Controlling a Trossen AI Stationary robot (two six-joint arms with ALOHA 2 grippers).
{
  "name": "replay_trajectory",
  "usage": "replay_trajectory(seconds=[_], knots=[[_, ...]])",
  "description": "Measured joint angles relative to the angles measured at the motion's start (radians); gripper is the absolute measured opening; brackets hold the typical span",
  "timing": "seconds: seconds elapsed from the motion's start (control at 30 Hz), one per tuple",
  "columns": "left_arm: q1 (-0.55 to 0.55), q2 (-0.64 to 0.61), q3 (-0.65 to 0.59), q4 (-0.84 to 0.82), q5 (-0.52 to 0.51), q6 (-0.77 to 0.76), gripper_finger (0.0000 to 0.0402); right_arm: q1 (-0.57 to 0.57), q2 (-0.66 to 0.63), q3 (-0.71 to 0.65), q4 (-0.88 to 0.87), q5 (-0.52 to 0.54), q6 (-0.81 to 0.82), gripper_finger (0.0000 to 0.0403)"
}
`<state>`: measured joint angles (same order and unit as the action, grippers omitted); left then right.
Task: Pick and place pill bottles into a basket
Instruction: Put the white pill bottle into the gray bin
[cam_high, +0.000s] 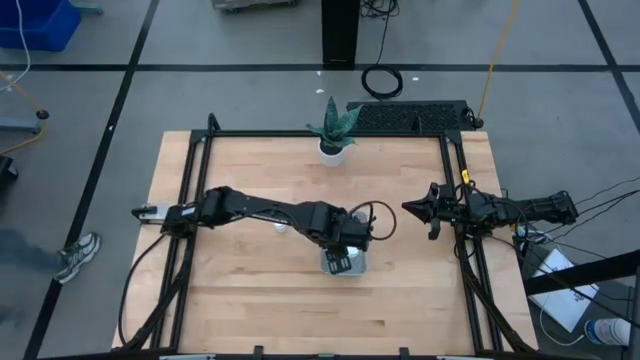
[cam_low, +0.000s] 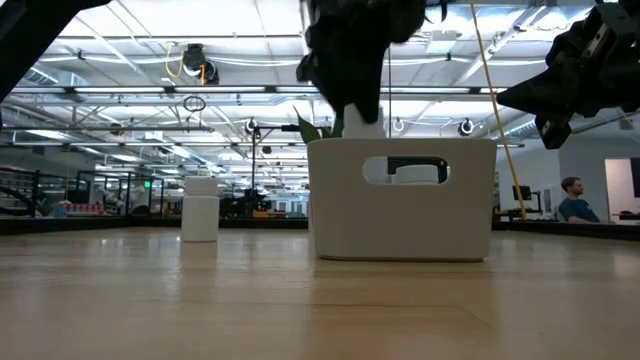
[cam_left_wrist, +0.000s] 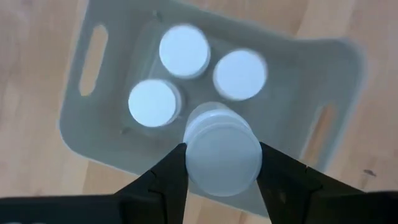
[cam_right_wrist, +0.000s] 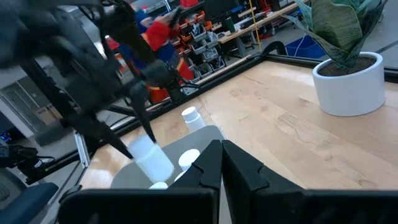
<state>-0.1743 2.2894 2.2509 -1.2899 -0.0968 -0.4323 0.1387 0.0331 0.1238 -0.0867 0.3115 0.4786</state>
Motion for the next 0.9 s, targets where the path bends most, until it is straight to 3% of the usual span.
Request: replay_trajectory(seconds=[0.3, 0.43, 0.7, 0.9], knots=[[0.0, 0.001, -0.141, 0.097, 0.029, -0.016, 0.0169, 0.0, 0.0, 0.0, 0.0, 0.0, 0.0, 0.0004], [0.0, 0.0, -0.178, 0.139, 0.033, -0.007, 0.018, 0.0, 0.0, 0.0, 0.0, 0.0, 0.0, 0.0004], [0.005, 0.0, -0.213, 0.186, 0.019, 0.01, 0.0165, 0.0, 0.0, 0.0, 0.0, 0.0, 0.0, 0.0004], [0.013, 0.0, -0.214, 0.198, 0.018, 0.01, 0.0211, 0.0, 0.0, 0.0, 0.0, 0.0, 0.0, 0.0004]])
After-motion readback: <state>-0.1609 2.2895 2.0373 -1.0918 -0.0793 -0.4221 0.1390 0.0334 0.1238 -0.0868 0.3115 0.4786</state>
